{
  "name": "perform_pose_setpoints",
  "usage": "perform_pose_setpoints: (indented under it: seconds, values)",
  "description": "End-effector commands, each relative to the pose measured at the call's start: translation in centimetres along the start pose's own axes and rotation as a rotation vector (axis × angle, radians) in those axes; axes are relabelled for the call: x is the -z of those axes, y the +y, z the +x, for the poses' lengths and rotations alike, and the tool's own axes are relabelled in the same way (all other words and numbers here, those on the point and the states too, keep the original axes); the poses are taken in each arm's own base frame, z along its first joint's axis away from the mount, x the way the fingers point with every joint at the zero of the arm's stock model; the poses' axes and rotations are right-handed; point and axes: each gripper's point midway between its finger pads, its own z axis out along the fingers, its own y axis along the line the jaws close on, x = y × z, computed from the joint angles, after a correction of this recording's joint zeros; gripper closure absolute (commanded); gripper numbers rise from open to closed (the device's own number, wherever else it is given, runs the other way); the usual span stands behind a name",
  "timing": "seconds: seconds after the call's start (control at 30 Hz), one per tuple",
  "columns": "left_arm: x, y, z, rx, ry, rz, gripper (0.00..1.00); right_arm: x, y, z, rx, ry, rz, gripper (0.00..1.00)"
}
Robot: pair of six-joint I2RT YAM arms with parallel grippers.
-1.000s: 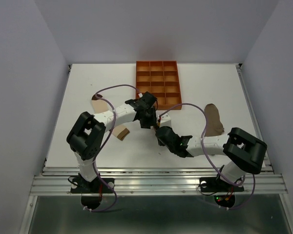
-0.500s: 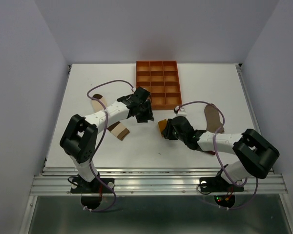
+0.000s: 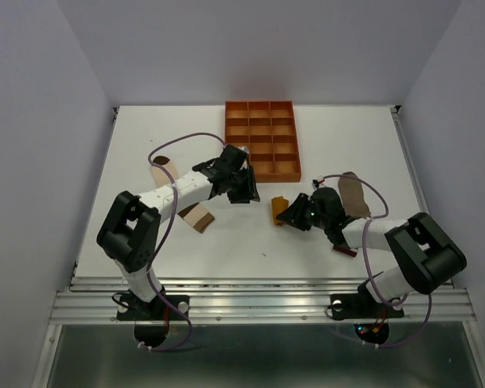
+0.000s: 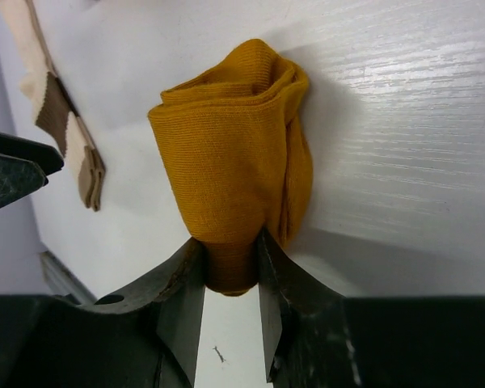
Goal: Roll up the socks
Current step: Roll the sock at the center of the board.
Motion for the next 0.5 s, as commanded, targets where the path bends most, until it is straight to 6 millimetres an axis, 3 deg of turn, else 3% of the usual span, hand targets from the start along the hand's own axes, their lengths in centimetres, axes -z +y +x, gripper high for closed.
perform_pose_setpoints:
  seconds: [0.0,0.07,0.47]
  values:
    - [0.8,-1.2,-0.4,-0.045,-0.023,0.065,0.51,0.6,-2.4,4.1,-0.125,0.161,-0.003,0.99]
    - [0.7,-1.4,-0.3,-0.049,-0.020,0.076,0.51,0.7,-1.6,4.1,-0.149,0.169,-0.051,0.99]
    - [-1.5,-5.5,1.3,-0.110,0.048,0.184,0.51,1.0,-2.2,4.7,-0.198,0.193,-0.059,0.99]
